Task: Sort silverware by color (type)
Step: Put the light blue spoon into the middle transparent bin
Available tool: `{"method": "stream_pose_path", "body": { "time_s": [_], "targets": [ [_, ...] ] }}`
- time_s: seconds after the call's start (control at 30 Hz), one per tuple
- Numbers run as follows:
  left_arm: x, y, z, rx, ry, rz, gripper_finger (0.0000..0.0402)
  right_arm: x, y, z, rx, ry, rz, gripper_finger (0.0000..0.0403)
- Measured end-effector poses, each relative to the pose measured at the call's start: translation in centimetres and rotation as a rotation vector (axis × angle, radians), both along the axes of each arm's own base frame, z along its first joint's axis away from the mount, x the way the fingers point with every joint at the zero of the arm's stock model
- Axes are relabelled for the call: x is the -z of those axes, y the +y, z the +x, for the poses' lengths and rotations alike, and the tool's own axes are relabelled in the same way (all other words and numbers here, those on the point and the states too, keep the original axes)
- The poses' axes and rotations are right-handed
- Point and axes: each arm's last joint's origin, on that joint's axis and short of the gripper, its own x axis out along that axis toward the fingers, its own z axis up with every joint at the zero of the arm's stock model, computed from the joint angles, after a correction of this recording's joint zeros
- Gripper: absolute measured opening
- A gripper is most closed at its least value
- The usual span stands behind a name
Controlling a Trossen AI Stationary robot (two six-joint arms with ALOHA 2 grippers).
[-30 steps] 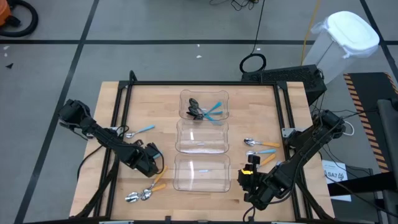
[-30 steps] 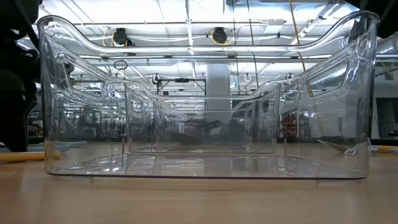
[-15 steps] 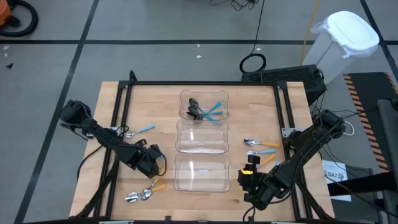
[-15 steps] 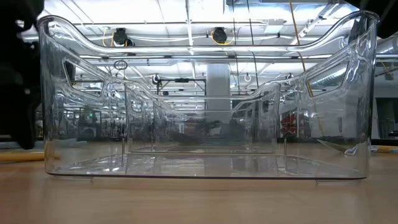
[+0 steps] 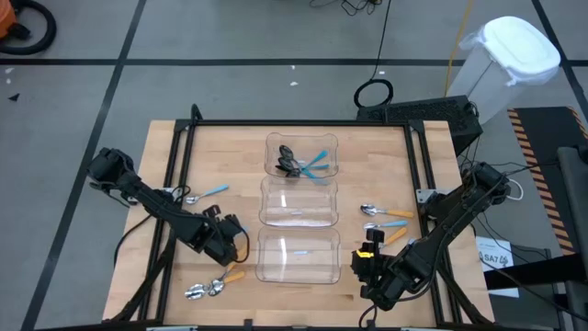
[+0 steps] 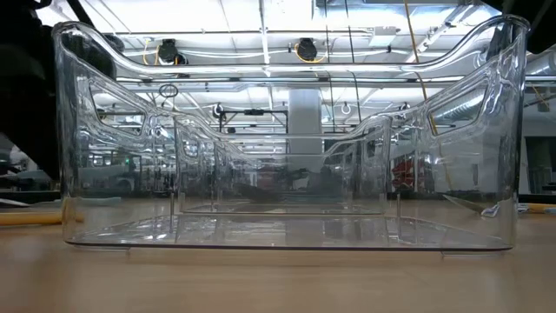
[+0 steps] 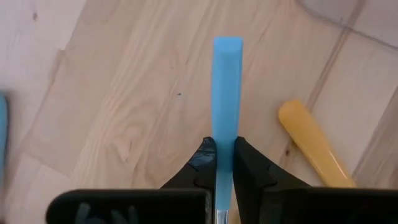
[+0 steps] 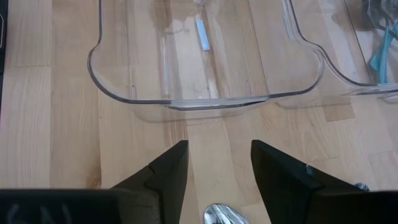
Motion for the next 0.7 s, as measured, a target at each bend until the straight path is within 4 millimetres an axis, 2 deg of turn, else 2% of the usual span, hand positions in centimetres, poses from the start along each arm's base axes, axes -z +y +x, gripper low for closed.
{"method": "stream_pose_path", "body": {
  "time_s": [0.57, 0.7],
  "targets": [
    [0.0, 0.2, -0.4, 0.002, 0.032, 0.035, 0.0023, 0.0, 0.0, 0.0, 0.000, 0.000, 0.000, 0.0171],
    [-1.1, 0.0, -0.4, 0.007, 0.059, 0.052, 0.0023, 0.0, 0.0, 0.0, 0.000, 0.000, 0.000, 0.0171]
  ]
}}
